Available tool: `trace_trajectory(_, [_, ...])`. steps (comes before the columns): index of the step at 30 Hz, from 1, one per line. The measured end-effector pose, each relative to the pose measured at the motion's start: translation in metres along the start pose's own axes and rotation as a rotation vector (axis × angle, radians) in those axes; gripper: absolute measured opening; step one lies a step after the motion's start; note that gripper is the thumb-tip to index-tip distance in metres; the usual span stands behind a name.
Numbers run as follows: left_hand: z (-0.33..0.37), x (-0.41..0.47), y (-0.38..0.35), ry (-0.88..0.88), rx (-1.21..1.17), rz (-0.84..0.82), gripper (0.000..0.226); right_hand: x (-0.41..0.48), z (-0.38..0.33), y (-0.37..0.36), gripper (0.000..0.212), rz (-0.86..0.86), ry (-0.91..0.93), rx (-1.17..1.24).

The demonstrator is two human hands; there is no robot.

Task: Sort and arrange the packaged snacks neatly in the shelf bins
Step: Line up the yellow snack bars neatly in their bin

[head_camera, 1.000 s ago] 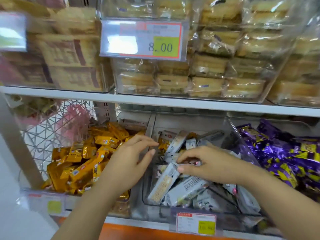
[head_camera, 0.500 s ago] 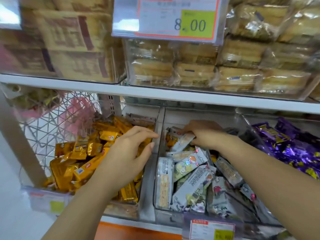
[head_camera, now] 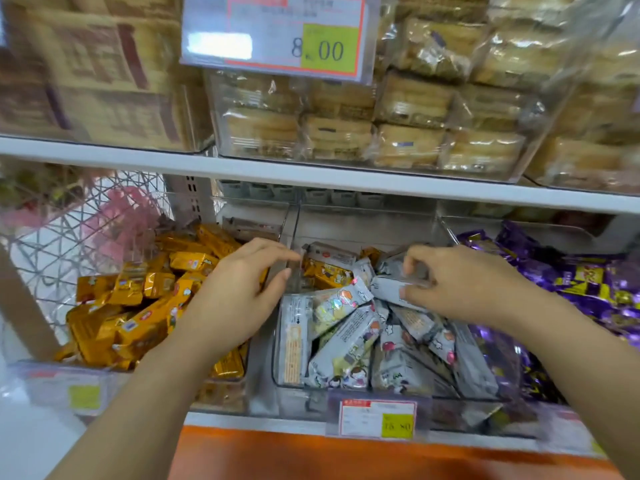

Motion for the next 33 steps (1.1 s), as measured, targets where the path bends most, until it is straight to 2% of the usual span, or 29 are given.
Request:
trace_trajectory(3, [0.003, -0.001, -0.002, -0.010, -0.004, 0.016, 0.024, -0.018, -0.005, 0.001, 0.028, -0.112, 0.038, -0.027])
trace_trajectory(6, [0.005, -0.004, 0.000, -0.017, -0.004, 0.030, 0.023, -0.022, -0.012, 0.002, 0.030, -0.153, 0.061, 0.201])
trace_trajectory(10, [0.002, -0.007, 0.004, 0.002, -0.001, 0.037, 0.023, -0.001, -0.022, 0.002, 0.016, 0.004, 0.163, 0.336])
trace_trajectory(12, [-0.001, -0.008, 0.008, 0.015, -0.004, 0.046, 0.023, 0.020, -0.028, -0.002, 0.009, 0.013, 0.217, 0.367])
trace_trajectory(16, [-0.008, -0.006, 0.013, 0.043, -0.001, 0.050, 0.024, 0.071, -0.041, -0.024, 0.031, -0.102, 0.282, 0.292])
trace_trajectory(22, [-0.013, -0.002, 0.015, 0.021, -0.032, 0.058, 0.023, 0.134, -0.050, -0.044, 0.049, -0.094, 0.242, 0.217])
trace_trajectory(25, [-0.015, 0.002, 0.012, 0.014, -0.022, 0.049, 0.024, 0.146, -0.047, -0.050, 0.045, -0.069, 0.228, 0.278])
trace_trajectory(30, [-0.014, 0.007, 0.009, 0.014, -0.025, 0.036, 0.025, 0.133, -0.046, -0.028, 0.039, -0.015, 0.318, 0.476])
trace_trajectory(33, [-0.011, 0.006, 0.009, 0.012, -0.032, 0.037, 0.025, 0.113, -0.048, -0.013, 0.034, -0.066, 0.372, 0.523])
Point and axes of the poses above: each hand's wrist, its own x-axis towards the middle knuckle, its own y-axis out of the back of the hand, z = x × y, the point moved 5 cm from there along x, towards the middle knuckle, and after that the axes turned 1 degree about x, right-handed, at the moved point
